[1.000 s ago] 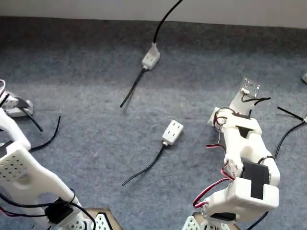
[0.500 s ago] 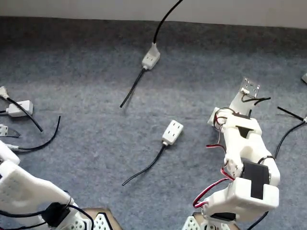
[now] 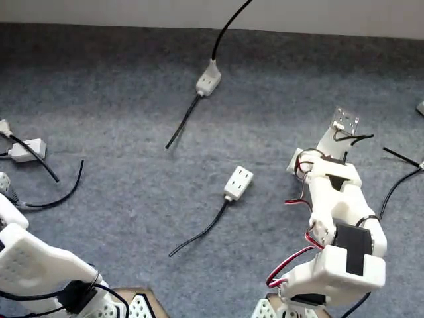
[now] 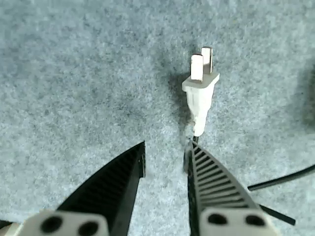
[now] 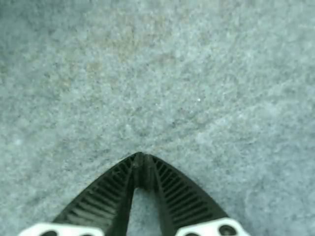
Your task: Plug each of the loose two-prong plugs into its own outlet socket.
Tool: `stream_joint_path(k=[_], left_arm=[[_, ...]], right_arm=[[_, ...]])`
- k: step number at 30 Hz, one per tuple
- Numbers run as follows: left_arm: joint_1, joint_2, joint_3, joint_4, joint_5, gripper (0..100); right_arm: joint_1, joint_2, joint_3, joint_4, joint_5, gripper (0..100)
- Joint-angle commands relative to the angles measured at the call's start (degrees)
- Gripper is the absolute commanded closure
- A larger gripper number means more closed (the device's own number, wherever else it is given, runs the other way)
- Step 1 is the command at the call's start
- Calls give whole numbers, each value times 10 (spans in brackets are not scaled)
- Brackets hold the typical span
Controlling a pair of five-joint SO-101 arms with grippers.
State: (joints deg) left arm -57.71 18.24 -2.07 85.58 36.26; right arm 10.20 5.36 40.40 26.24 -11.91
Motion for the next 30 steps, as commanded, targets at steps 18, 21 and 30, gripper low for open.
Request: stream_joint_path(k=[18, 21, 30], left_arm=[[36, 47, -7, -81, 47, 726], [36, 30, -28, -61, 48, 726], [62, -21, -101, 30, 49, 726]], right_arm=[[-5, -3, -21, -9, -2, 992], [-5, -3, -21, -9, -2, 992], [-5, -3, -21, -9, -2, 992]])
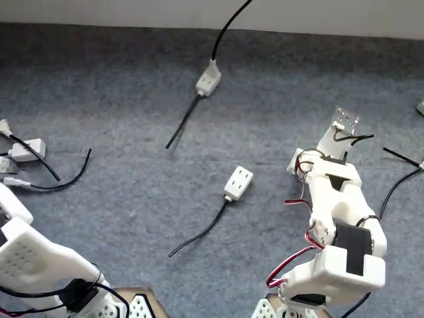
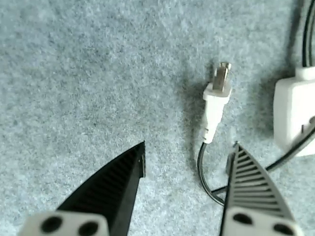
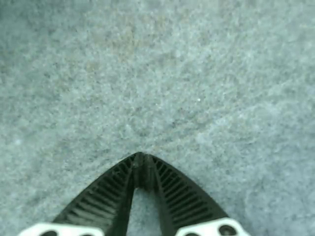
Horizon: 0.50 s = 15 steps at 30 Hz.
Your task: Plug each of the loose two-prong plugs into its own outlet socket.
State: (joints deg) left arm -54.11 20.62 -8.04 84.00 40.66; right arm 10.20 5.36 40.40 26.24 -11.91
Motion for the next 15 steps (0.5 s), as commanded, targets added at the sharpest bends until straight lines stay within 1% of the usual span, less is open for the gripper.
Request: stream_joint_path(k=[1, 8, 15], left_arm=[[31, -46, -48, 53, 6, 726], [60, -4, -58, 47, 8, 726], [44, 82, -58, -57, 8, 726]], right_arm=[[-5, -3, -21, -9, -2, 992], [-5, -3, -21, -9, -2, 992], [-5, -3, -21, -9, -2, 992]])
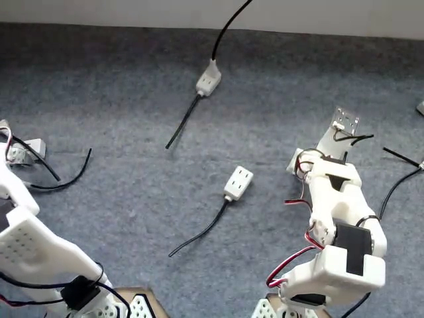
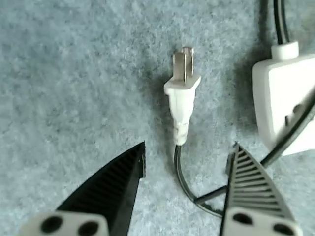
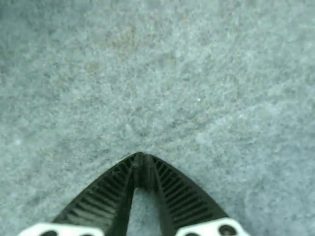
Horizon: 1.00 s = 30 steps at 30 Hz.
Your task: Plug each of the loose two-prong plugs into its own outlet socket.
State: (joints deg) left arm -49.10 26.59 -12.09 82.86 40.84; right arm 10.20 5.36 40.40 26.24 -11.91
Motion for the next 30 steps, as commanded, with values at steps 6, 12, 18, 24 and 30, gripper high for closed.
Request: stream_joint_path(k=[6, 12, 18, 24, 30], left_arm=[[-10, 37, -18, -89, 6, 726], [-10, 38, -16, -110, 6, 726], [-17, 39, -15, -111, 6, 726], [-31, 60, -16, -135, 6, 726], [-32, 127, -50, -142, 5, 727]], right_arm=[[-5, -3, -21, -9, -2, 992], [-5, -3, -21, -9, -2, 992], [-5, -3, -21, -9, -2, 992], [-5, -3, -21, -9, -2, 992], [-5, -3, -21, -9, -2, 992]])
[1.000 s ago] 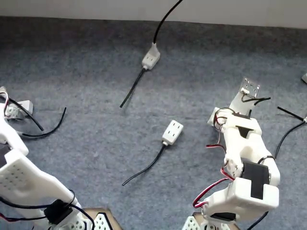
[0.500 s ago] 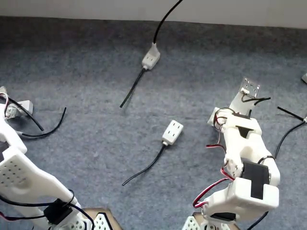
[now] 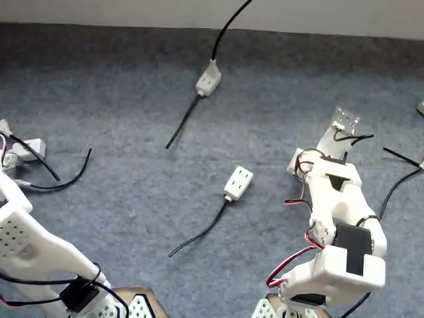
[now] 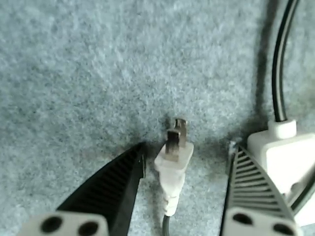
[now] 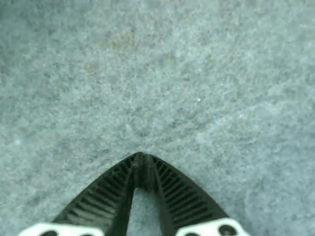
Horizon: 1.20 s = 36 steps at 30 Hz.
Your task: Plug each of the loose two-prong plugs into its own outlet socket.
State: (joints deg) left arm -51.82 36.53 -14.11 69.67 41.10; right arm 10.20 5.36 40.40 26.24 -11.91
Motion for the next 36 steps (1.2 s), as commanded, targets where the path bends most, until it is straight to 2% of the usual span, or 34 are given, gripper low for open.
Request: stream_joint_path(k=[1, 3, 9, 21, 30, 32, 36], left_arm=[[-3, 35, -34, -10, 3, 727], [-1, 44, -39, -9, 1, 752], [4, 46, -68, 47, -1, 923], [13, 47, -178, 229, -1, 994], [64, 44, -340, 278, -8, 994], [83, 47, -384, 277, -70, 994], [160, 48, -431, 287, -267, 994]], right_arm=[[-5, -3, -21, -9, -2, 992], [-5, -3, -21, -9, -2, 992], [-5, -3, -21, -9, -2, 992], [-5, -3, -21, -9, -2, 992], [-5, -3, -21, -9, -2, 992], [-5, -3, -21, -9, -2, 992], [-5, -3, -21, -9, -2, 992]])
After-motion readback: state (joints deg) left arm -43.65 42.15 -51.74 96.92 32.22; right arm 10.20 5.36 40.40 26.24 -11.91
